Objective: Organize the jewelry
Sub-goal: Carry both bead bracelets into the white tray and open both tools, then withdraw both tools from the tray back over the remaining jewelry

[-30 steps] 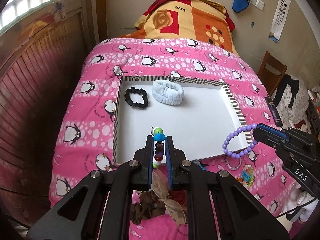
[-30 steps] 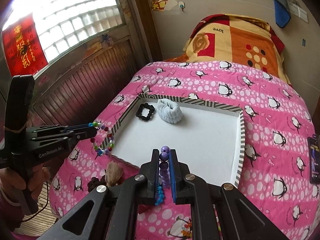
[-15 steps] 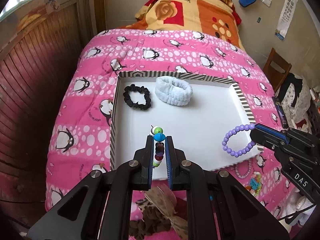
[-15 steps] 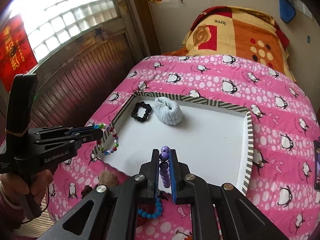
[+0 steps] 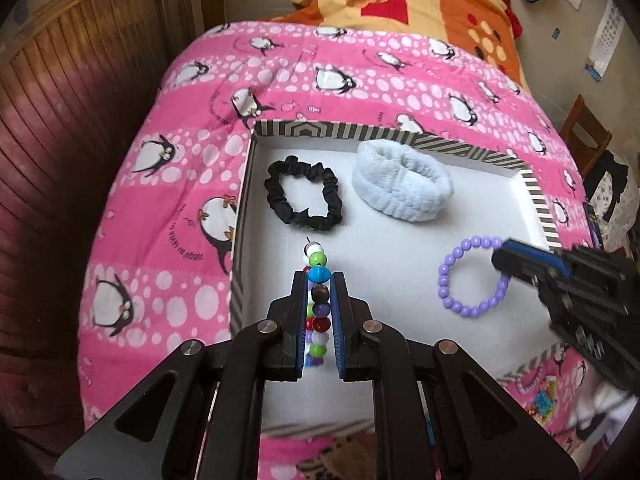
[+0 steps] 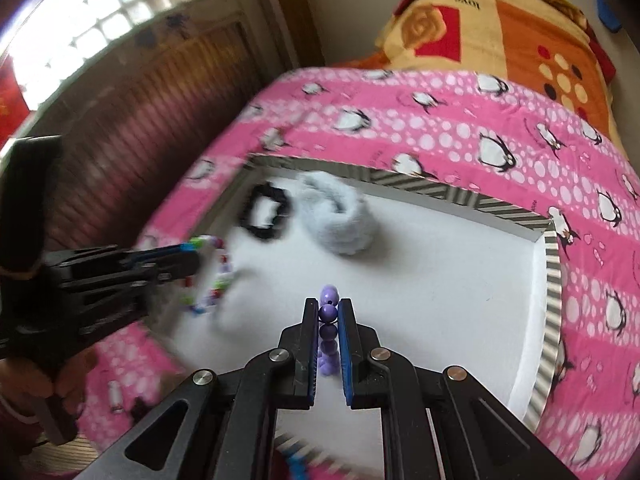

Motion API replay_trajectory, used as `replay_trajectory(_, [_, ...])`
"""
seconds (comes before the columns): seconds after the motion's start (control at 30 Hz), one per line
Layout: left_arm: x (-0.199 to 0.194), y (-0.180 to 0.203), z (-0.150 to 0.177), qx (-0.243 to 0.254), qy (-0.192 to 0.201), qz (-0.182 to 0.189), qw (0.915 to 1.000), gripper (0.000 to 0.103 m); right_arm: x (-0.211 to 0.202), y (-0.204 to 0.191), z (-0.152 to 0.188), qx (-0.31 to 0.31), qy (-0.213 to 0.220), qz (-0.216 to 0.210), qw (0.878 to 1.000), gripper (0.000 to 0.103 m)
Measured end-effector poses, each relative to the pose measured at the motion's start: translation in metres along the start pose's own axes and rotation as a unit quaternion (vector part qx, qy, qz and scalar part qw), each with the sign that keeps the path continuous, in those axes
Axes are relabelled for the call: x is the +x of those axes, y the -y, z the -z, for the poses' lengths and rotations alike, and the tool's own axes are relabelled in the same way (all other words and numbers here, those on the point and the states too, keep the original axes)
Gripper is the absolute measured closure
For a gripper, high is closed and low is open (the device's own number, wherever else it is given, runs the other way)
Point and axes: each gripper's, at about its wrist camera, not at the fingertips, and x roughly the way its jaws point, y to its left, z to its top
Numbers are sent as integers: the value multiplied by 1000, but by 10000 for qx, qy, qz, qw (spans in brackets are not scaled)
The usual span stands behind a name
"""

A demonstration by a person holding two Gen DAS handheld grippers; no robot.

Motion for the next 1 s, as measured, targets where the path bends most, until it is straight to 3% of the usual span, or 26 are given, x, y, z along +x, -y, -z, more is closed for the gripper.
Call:
replay_trajectory(0.23, [30,3,-18,-15,-165,93,9998,93,37,55,-29,508,-157,380,9979,94])
replay_trajectory(0.53, [43,-3,-36,-281,-146,98,9994,92,57,66,-56,823,149,533,9951,94])
replay_trajectory(0.6, [44,-5,-36,-336,-210,85,9992,89,64,65,-58,877,79,472,9950,92])
replay_trajectory(0.67, [41,-5,-34,-319,-186,93,9993,70,65,65,-56,943,51,450,9945,78])
replay_trajectory(0.77, [28,-3,-28,-302,-48,211,9993,56,53,64,-49,972,157,461,9941,72])
replay_trajectory(1.0, [-11,-4,-8,-478,29,419,9980,53,-9,50,-17,942,637,458,9925,71])
